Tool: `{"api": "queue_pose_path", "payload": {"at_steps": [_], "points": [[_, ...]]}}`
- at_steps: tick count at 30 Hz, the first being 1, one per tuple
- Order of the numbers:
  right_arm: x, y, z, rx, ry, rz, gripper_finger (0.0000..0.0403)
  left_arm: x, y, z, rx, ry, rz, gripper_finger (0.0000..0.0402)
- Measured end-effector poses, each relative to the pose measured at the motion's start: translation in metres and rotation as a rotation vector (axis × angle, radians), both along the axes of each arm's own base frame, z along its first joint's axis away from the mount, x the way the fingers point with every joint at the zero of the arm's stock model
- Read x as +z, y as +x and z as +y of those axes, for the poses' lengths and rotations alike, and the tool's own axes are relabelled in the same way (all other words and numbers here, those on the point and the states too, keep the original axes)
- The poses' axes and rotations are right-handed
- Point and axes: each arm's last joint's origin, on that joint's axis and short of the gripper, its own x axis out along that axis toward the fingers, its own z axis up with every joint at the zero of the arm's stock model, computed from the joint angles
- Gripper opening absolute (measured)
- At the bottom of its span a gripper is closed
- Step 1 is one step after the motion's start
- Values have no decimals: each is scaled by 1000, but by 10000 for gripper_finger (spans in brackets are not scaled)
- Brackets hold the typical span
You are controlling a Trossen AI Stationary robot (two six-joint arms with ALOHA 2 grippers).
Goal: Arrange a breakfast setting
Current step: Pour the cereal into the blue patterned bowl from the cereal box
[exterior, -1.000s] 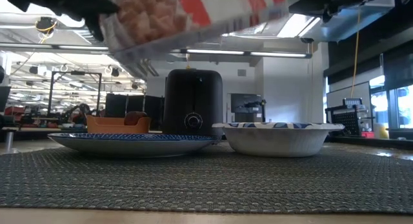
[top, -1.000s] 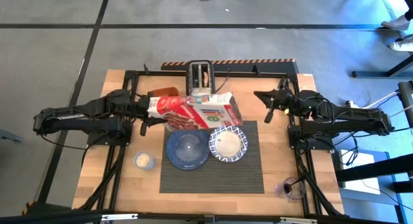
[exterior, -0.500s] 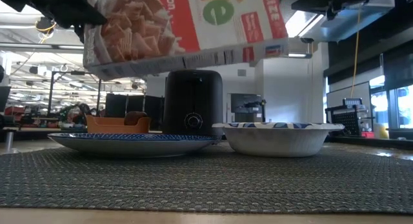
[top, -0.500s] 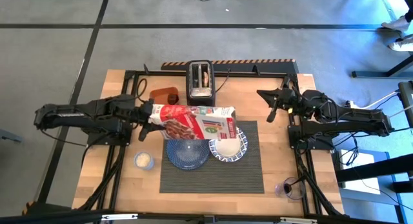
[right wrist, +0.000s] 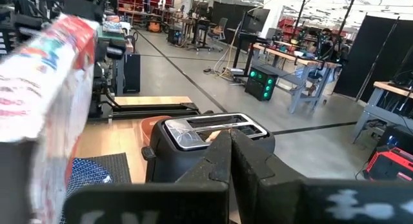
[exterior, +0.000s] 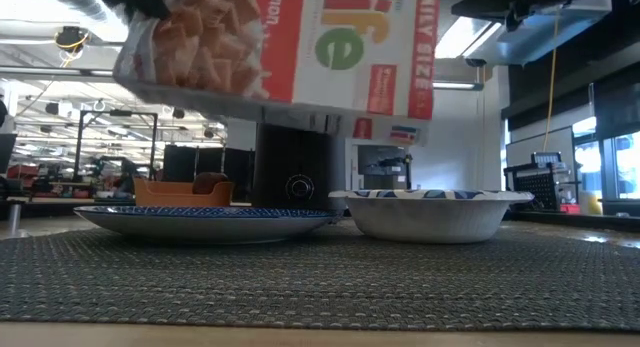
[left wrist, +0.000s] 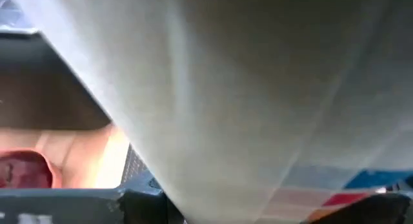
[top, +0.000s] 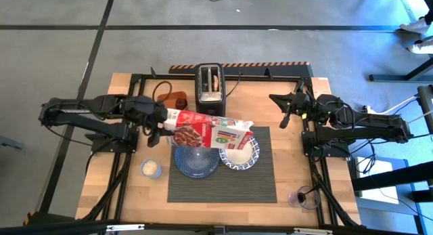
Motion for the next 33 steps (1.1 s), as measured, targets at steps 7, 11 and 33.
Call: {"api": "queue_pose_path", "payload": {"at_steps": [7, 11, 33], "points": [[0, 0, 0, 7, 2, 0, 0, 19, 16, -5, -29, 10, 57, 165], [-1, 0, 0, 8, 2, 5, 0, 21, 16, -6, -22, 12, 74, 165], [-3, 0, 0, 7, 5, 31, 0, 40, 43, -6, 30, 39, 222, 166]]}}
